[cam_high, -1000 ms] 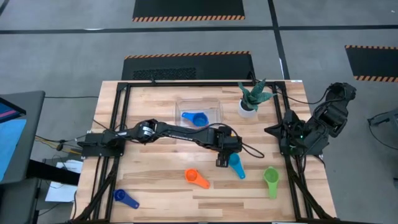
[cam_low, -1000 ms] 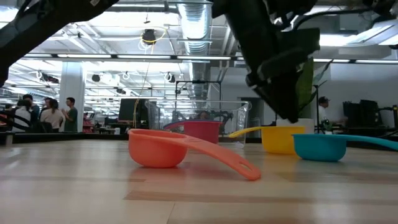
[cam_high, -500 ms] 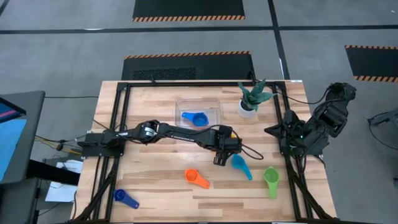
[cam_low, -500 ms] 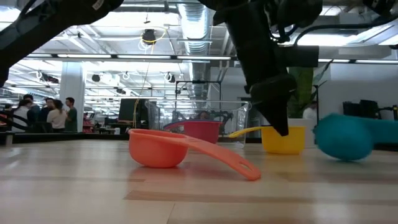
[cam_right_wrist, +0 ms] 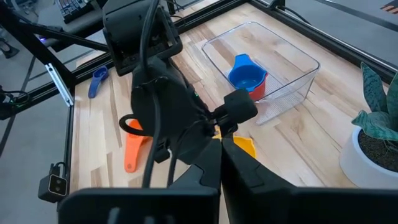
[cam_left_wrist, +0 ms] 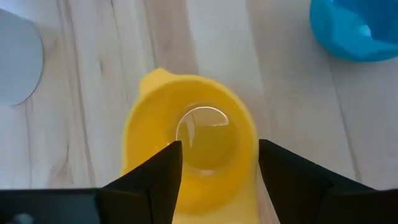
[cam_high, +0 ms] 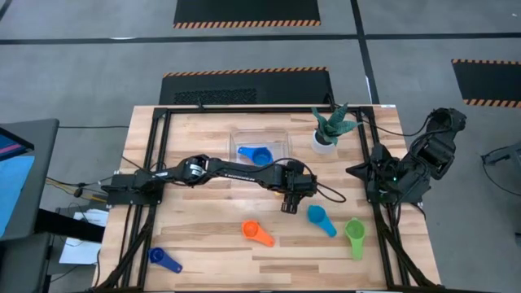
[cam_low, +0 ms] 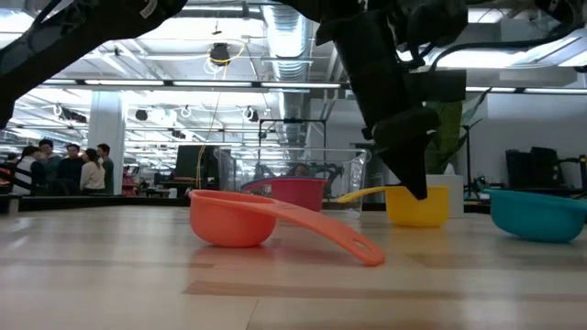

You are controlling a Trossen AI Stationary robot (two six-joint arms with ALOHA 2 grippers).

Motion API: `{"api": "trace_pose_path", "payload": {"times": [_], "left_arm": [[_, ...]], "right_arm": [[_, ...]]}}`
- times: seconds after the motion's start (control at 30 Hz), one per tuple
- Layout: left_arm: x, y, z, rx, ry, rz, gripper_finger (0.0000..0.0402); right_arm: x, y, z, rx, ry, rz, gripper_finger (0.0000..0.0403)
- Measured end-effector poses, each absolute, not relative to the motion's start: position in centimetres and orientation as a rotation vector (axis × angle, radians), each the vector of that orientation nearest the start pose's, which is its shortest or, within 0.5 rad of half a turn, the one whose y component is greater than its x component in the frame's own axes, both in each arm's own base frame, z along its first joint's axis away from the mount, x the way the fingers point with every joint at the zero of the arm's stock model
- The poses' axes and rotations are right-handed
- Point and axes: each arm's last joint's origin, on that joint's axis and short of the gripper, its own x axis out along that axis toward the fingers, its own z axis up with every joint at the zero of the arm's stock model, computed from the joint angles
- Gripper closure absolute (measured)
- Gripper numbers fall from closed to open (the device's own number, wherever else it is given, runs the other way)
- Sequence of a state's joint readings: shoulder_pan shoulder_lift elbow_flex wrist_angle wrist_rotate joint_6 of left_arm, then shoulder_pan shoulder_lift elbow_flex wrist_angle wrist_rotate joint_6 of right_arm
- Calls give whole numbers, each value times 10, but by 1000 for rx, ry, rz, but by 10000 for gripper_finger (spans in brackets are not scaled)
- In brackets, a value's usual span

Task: Nest measuring cups in basket
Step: Stack the yellow measuring cup on top of the blue measuring cup in the transparent bin

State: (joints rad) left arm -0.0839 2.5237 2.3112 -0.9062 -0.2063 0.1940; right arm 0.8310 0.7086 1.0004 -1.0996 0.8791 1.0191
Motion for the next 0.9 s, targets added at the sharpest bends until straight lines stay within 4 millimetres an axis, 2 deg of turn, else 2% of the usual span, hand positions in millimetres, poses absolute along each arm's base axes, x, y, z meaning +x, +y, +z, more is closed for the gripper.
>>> {"api": "trace_pose_path", "payload": {"times": [0.27, 0.53, 0.9], "left_arm": [[528, -44, 174, 288, 1111, -60, 211], [532, -38, 177, 297, 1071, -12, 211], [530, -37, 176, 263, 1086, -63, 211]], "right_arm": [[82, 56, 341, 386, 436, -295, 378], [82, 56, 341, 382, 436, -295, 378], [82, 57, 341, 390, 445, -287, 376]]}}
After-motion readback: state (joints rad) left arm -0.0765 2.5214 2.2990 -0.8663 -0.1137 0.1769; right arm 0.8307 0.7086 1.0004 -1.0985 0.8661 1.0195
